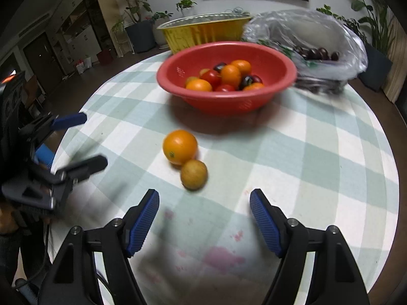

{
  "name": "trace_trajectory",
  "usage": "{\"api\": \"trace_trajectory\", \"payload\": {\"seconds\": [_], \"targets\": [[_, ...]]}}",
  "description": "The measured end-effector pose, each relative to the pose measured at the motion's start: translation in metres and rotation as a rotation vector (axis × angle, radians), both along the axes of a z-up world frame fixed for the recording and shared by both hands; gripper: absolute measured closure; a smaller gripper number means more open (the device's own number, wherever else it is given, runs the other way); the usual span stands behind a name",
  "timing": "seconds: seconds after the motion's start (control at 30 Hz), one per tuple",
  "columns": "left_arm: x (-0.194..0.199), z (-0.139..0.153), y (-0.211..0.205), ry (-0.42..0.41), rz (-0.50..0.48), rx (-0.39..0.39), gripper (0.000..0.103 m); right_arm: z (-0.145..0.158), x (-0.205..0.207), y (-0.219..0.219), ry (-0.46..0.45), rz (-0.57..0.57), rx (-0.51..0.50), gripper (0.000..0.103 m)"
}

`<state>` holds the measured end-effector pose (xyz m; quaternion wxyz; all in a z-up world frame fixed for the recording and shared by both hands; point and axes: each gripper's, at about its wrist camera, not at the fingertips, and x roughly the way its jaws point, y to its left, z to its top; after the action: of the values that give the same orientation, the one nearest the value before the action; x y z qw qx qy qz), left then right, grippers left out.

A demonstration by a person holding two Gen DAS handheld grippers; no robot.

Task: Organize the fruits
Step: 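Grasp an orange with the left gripper while the right gripper grasps a yellow-brown fruit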

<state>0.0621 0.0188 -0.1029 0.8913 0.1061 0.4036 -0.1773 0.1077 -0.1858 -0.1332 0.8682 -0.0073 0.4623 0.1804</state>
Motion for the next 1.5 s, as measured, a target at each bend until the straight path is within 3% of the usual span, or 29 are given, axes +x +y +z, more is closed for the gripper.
{"api": "trace_trajectory", "payload": {"seconds": [0.13,0.33,0.67,0.9,1.13,1.5], "targets": [[0.004,0.000,-0.001,0.034,-0.001,0.007,0.000,-0.003,0.008,0.006,0.003,0.021,-0.021,0.027],[0.016,-0.004,-0.012,0.090,-0.032,0.018,0.000,-0.012,0.019,0.010,0.033,0.030,-0.045,0.039],[0.038,-0.003,-0.021,0.104,-0.071,-0.002,0.000,-0.009,0.022,0.014,0.021,0.076,-0.087,0.061],[0.045,-0.007,-0.025,0.117,-0.082,0.009,0.000,-0.011,0.024,0.020,0.017,0.099,-0.117,0.062],[0.053,-0.007,-0.041,0.112,-0.130,0.017,0.000,-0.009,0.025,0.020,0.019,0.113,-0.112,0.074],[0.067,-0.017,-0.076,0.132,-0.217,0.035,0.000,-0.002,0.010,-0.003,0.032,0.067,-0.049,0.074]]}}
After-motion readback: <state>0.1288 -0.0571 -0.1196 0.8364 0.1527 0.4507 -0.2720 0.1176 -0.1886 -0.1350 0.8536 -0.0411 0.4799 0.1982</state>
